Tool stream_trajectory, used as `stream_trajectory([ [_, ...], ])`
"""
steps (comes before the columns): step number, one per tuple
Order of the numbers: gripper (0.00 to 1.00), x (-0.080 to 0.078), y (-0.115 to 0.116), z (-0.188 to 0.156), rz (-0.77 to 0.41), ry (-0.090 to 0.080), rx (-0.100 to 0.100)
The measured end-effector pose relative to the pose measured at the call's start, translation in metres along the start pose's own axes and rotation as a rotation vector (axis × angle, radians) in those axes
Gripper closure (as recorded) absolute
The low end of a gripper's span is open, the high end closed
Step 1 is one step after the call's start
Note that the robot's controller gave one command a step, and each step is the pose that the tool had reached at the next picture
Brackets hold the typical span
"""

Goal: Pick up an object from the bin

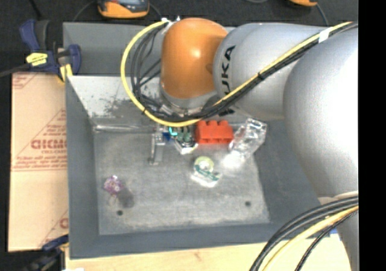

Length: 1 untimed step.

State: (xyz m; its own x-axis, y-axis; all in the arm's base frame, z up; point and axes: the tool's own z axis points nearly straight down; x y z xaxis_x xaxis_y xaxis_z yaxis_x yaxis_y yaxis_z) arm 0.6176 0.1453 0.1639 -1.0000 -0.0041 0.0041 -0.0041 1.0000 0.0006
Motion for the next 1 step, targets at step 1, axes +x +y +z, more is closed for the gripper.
stream_trajectory([
  [1,0.0,0.053,0.0407,0.0888,-0.28,-0.001,0.001],
])
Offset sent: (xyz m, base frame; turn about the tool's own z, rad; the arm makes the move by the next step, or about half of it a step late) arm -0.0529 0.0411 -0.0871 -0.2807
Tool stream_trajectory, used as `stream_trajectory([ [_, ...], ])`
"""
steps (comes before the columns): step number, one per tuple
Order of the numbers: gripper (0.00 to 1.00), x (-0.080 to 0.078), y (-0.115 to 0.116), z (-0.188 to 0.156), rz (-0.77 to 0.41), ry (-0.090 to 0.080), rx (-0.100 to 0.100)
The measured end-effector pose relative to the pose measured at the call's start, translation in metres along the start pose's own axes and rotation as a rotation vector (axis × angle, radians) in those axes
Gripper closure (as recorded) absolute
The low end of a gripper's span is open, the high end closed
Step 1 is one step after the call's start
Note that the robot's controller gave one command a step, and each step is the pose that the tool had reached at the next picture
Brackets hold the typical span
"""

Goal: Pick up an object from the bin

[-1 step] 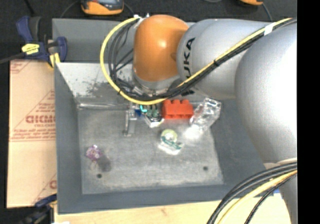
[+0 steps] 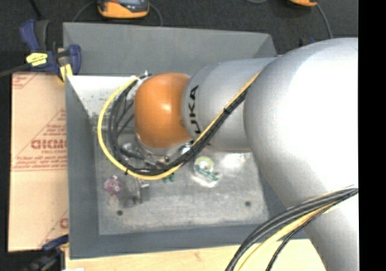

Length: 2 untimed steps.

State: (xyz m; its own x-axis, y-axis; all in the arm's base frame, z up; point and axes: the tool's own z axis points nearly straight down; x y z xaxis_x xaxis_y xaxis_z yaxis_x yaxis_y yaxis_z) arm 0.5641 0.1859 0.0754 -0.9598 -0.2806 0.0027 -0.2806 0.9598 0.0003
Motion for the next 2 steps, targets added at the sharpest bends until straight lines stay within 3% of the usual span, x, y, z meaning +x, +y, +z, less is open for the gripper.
stream_trajectory([
  [1,0.0,0.0576,0.0313,0.0058,0.117,0.0,-0.001],
  [2,1.0,0.0557,0.0296,0.0054,0.123,-0.004,-0.001],
])
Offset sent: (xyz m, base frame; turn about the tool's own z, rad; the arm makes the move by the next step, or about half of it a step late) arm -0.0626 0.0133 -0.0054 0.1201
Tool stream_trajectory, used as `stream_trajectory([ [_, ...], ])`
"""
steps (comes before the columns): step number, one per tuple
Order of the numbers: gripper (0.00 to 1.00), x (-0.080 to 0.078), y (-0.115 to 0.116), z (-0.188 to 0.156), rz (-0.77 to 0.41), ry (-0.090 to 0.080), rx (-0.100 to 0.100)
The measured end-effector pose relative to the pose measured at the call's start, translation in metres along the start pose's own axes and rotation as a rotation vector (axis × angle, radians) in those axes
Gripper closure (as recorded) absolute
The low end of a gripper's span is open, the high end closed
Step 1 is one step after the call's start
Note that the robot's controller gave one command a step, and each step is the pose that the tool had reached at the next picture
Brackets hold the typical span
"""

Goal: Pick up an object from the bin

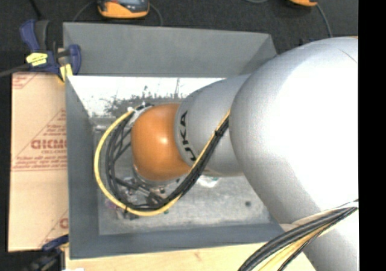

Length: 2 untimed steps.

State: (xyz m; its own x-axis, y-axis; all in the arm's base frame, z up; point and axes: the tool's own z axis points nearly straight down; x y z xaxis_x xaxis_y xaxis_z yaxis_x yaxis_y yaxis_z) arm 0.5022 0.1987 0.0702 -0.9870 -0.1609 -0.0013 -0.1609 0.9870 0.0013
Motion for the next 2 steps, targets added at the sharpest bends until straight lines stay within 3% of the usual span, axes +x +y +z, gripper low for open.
stream_trajectory([
  [1,0.0,0.0,-0.0002,0.0,0.002,0.0,0.0],
  [2,1.0,-0.0001,-0.0004,0.0,0.006,0.0,0.0],
])
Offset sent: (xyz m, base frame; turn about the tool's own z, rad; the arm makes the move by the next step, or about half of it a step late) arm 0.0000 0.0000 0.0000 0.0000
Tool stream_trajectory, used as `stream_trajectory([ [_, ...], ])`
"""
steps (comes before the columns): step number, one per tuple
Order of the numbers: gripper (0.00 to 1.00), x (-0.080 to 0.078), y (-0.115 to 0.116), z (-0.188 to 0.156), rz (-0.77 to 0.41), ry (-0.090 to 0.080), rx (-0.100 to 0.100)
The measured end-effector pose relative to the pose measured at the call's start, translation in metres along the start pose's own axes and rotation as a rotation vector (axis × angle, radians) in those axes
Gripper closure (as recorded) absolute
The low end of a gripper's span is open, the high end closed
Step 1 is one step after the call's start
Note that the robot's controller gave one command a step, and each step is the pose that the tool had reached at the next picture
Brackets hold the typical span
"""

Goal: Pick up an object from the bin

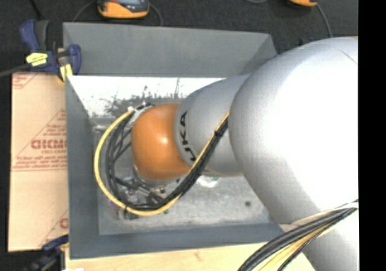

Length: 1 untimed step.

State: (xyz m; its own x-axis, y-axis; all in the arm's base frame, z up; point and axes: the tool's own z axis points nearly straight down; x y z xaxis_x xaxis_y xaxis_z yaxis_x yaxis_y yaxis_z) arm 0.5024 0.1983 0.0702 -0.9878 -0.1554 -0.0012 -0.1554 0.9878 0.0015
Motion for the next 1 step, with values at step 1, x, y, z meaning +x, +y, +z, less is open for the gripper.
stream_trajectory([
  [1,1.0,-0.0171,-0.0002,-0.1547,-0.014,-0.011,0.0],
])
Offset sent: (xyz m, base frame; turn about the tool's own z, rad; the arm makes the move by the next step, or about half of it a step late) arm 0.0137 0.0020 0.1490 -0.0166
